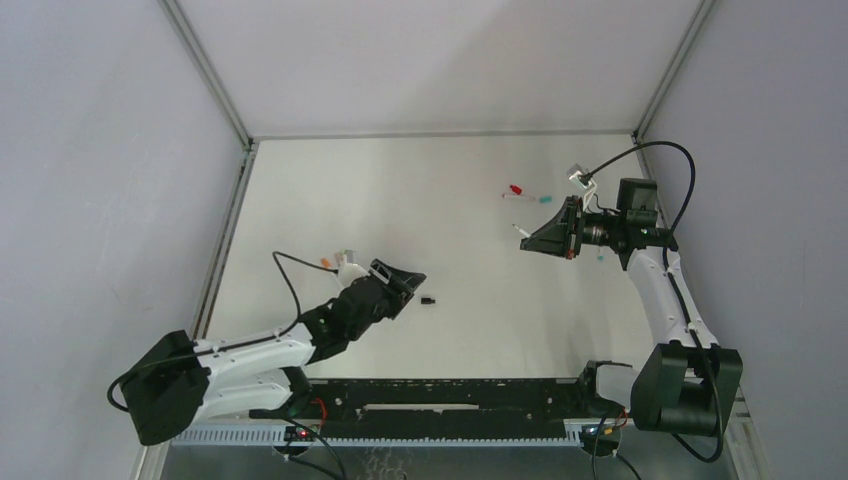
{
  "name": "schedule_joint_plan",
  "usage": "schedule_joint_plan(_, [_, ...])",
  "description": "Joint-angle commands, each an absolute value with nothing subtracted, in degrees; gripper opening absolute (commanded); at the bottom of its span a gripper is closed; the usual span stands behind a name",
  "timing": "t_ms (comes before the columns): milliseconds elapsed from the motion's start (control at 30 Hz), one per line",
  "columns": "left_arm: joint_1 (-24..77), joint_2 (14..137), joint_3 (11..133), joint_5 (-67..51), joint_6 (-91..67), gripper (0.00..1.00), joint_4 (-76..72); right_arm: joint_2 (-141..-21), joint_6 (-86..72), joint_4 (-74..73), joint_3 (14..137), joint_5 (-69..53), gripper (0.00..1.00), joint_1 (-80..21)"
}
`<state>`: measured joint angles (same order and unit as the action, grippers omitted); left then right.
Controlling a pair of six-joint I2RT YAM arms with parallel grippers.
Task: Insert the pens into the pen caps
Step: Insert the pen cap onto the pen.
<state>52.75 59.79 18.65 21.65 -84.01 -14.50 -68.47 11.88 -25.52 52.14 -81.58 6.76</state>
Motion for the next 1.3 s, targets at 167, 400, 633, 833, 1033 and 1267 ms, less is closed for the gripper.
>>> schedule_joint_plan(167, [52.5,65.76,26.14,20.03,-97.45,0.66,-5.74,-66.32,12.83,-25.39,54.14,-83.21,0.0,6.81])
schedule_joint_plan(400, [52.49,68.3,28.7,22.64,-104.03,0.67,1.55,-66.42,12.92,-25.21,54.14,-83.24,0.0,6.03])
schedule_joint_plan(633, [52.49,73.77,34.37,22.63,-106.72,0.66,8.81,-66.36,13.18,-25.48,54.14,-83.16,0.0,5.89])
schedule_joint_plan(833, [52.31,79.02,38.65,18.49,-107.65,0.62,12.5,-66.18,13.27,-25.67,54.14,-83.26,0.0,5.89])
schedule_joint_plan(1033, [52.31,83.55,40.08,16.09,-107.67,0.62,12.34,-66.09,13.28,-25.74,54.14,-83.42,0.0,5.82])
schedule_joint_plan(1267, [51.49,85.79,40.54,17.12,-107.43,0.59,12.33,-66.09,13.36,-25.75,54.14,-83.52,0.0,5.89])
